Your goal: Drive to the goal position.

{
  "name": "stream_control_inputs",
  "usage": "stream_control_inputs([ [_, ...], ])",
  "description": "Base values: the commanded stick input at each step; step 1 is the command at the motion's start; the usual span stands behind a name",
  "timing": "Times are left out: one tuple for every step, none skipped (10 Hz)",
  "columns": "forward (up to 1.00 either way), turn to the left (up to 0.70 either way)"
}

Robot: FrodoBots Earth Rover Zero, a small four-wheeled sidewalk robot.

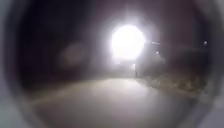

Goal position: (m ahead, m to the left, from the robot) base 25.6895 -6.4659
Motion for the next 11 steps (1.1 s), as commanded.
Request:
stream_control_inputs([
  [1.0,-0.04],
  [1.0,-0.02],
  [1.0,0.0],
  [1.0,0.0],
  [1.0,0.0],
  [1.0,0.0],
  [1.0,0.0],
  [1.0,0.0],
  [1.0,0.0],
  [1.0,0.0],
  [1.0,0.0],
])
